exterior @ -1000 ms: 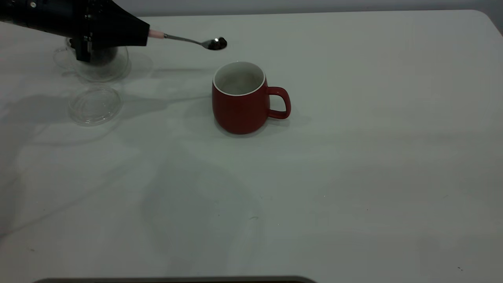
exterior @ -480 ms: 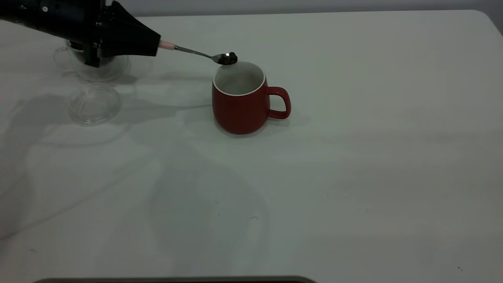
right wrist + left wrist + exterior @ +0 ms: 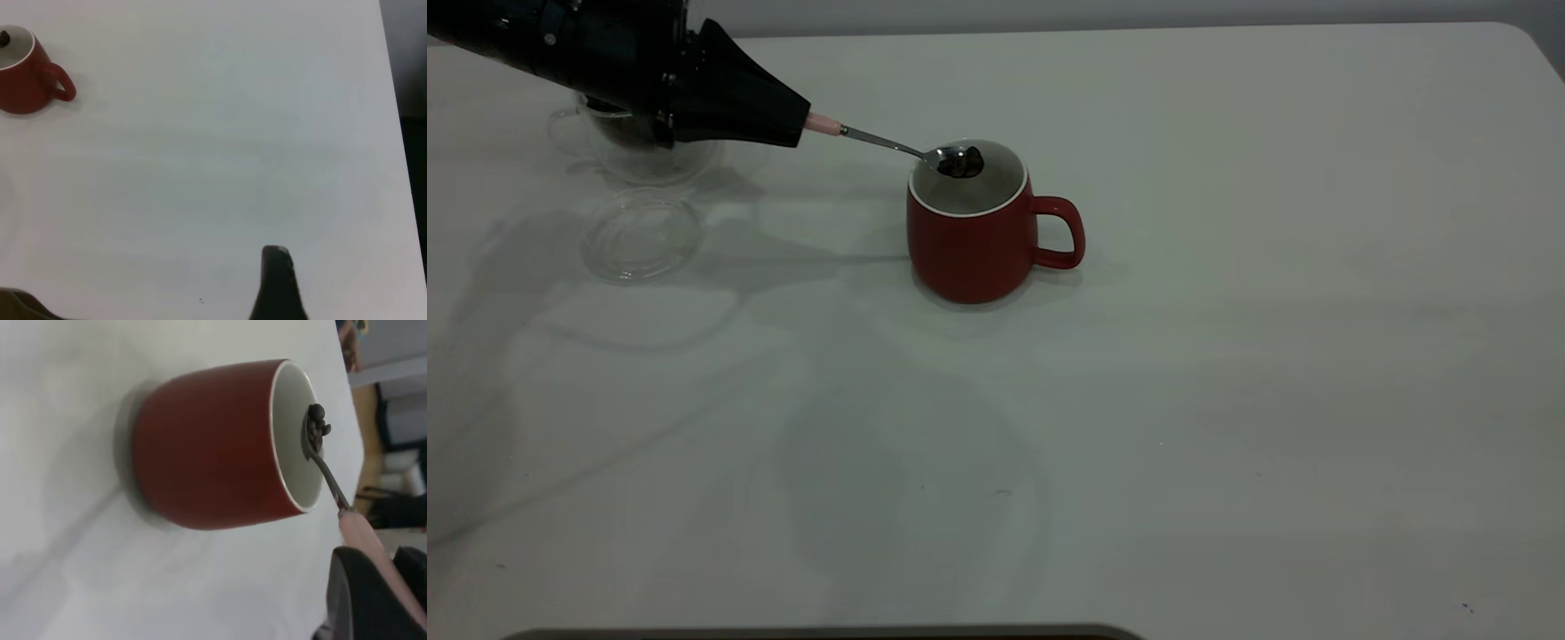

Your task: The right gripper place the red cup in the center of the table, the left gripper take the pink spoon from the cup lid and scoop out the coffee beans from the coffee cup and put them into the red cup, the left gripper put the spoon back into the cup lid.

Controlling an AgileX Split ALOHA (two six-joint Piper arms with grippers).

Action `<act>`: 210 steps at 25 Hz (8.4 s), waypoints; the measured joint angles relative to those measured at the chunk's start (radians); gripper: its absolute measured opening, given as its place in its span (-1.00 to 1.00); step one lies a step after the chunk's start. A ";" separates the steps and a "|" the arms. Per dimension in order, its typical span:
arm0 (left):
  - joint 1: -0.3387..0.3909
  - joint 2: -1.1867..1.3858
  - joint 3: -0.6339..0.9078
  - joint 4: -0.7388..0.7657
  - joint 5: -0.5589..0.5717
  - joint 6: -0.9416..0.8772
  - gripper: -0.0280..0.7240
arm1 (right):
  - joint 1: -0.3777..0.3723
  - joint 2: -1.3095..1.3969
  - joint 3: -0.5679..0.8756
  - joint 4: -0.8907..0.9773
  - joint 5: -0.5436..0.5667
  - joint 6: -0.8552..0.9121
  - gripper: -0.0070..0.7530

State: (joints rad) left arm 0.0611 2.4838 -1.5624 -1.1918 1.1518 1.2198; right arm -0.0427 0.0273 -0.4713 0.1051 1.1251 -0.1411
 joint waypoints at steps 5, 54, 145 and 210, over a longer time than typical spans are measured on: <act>0.000 0.000 0.000 -0.002 -0.001 0.246 -0.61 | 0.000 0.000 0.000 0.000 0.000 0.000 0.57; 0.582 -0.122 0.478 -0.128 -0.167 0.170 -0.61 | 0.000 0.000 0.000 0.000 0.000 0.000 0.57; 0.036 -0.701 0.033 0.978 0.018 -1.039 0.64 | 0.000 0.000 0.000 0.000 0.000 0.000 0.57; -0.066 -2.486 1.070 1.042 -0.004 -1.020 0.64 | 0.000 0.000 0.000 0.000 0.000 0.000 0.57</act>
State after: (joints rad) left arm -0.0045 -0.0026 -0.4926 -0.1497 1.1474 0.1996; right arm -0.0427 0.0273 -0.4713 0.1051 1.1251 -0.1411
